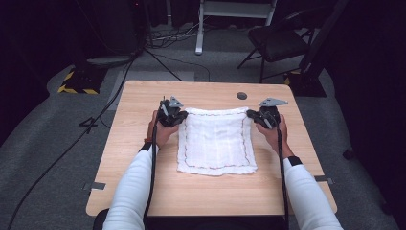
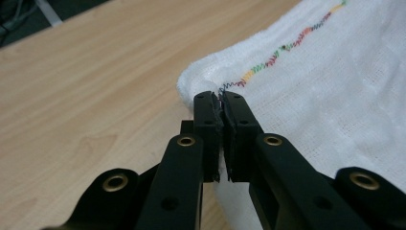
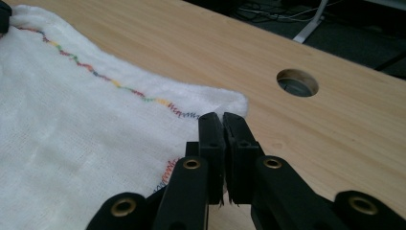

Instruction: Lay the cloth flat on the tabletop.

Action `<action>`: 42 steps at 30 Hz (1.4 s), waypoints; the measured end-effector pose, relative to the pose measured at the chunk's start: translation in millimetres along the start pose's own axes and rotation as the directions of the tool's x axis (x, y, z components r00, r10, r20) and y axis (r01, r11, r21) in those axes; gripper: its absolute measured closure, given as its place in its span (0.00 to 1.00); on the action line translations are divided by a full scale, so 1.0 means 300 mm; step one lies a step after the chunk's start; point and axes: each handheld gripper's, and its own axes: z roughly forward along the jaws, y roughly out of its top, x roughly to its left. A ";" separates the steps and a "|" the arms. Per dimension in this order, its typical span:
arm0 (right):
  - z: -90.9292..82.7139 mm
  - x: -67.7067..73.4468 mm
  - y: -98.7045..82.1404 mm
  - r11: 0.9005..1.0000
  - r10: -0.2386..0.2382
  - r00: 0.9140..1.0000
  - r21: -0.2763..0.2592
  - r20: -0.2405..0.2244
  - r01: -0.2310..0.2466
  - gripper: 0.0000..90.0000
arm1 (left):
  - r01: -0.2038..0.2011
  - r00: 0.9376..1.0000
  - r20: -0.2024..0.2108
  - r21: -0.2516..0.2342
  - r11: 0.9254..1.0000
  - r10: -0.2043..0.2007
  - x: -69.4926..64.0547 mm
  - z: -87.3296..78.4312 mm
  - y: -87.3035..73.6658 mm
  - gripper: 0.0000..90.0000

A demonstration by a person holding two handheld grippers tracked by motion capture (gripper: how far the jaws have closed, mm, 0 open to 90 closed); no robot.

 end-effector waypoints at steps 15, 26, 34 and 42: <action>0.027 -0.042 -0.028 0.990 0.025 0.993 0.136 0.119 -0.041 0.48 | -0.025 0.998 -0.062 0.100 0.995 0.031 -0.033 0.003 -0.016 0.49; -0.158 0.140 -0.208 0.970 -0.134 0.977 0.179 -0.165 0.163 0.42 | -0.137 0.986 0.125 0.188 0.973 0.114 -0.187 -0.117 -0.174 0.28; -0.191 0.183 -0.287 0.945 -0.183 0.961 0.234 -0.207 0.230 0.43 | -0.174 0.972 0.195 0.231 0.957 0.130 -0.255 -0.128 -0.249 0.24; -0.255 0.174 -0.326 0.943 -0.176 0.963 0.246 -0.206 0.225 0.47 | -0.159 0.970 0.216 0.216 0.963 0.112 -0.304 -0.139 -0.268 0.23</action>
